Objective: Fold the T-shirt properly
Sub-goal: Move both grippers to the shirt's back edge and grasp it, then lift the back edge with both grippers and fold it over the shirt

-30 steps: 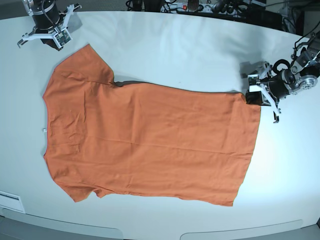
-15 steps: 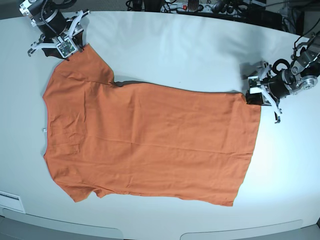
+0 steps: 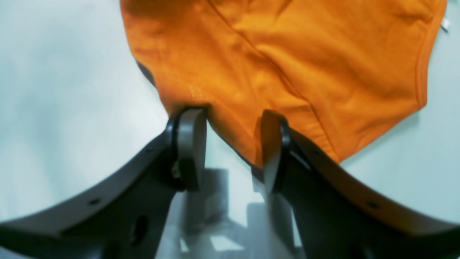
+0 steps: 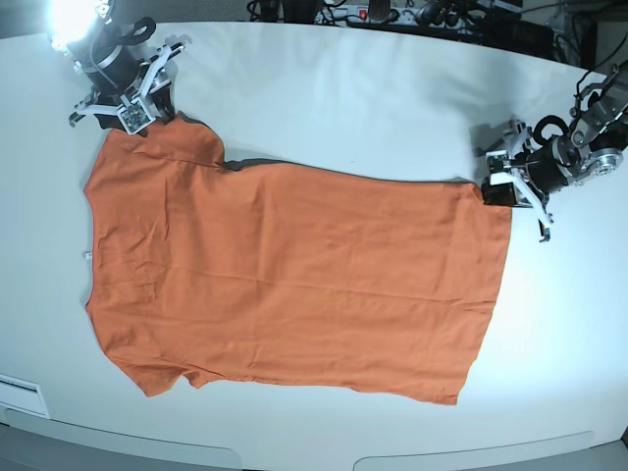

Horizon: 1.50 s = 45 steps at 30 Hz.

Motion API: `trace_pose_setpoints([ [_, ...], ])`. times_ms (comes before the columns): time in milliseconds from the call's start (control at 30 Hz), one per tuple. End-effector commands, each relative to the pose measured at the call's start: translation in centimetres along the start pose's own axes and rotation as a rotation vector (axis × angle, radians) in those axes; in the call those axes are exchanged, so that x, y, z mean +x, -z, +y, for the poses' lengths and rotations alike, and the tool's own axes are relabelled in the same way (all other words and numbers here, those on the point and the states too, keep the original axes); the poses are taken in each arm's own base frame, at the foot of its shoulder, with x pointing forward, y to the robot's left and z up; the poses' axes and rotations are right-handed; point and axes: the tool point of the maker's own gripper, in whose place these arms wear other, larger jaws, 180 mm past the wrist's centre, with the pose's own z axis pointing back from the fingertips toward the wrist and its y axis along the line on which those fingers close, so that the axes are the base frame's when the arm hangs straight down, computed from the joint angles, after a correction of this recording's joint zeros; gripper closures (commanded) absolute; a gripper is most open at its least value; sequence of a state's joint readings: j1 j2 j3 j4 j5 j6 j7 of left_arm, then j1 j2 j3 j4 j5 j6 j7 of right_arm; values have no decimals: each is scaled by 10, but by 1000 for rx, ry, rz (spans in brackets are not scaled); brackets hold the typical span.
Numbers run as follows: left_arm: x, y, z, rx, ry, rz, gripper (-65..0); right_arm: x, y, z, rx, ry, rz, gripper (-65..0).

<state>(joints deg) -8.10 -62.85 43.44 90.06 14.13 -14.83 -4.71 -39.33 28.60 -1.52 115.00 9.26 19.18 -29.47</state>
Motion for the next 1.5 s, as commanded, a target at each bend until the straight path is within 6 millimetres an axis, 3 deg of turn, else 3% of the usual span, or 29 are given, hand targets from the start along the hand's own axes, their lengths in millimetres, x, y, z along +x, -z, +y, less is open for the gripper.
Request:
trace_pose_setpoints([
  [0,-5,-5,3,-5,14,18,0,-11,-2,6,33,-31,46,-282],
  [67,-5,-5,3,-5,14,19,0,-10,-2,9,46,-39,37,-209],
  [133,-6,-5,3,-4,14,22,0,-9,-2,9,45,-40,36,-39],
  [167,-6,-5,3,-4,15,23,0,-8,-2,8,40,-38,33,0],
  [367,-5,-7,5,-3,25,40,0,12,-12,-12,-81,-111,6,0],
  [467,0,-13,8,-2,49,41,0,12,-20,-17,-118,-174,34,0],
  [600,8,-24,13,-5,89,26,0,-1,-28,-20,-150,-254,97,0],
  [767,26,-37,14,-21,88,-17,0,-30,-47,-43,-239,-280,212,0],
  [1033,51,-52,-31,-136,104,-60,0,-64,-75,-44,-225,-203,305,0],
  [1300,68,-72,-70,-244,132,-42,0,-38,-102,-20,-184,-241,260,0],
  [1467,72,-78,-74,-220,138,42,0,-51,-112,-18,-195,-215,322,0],
])
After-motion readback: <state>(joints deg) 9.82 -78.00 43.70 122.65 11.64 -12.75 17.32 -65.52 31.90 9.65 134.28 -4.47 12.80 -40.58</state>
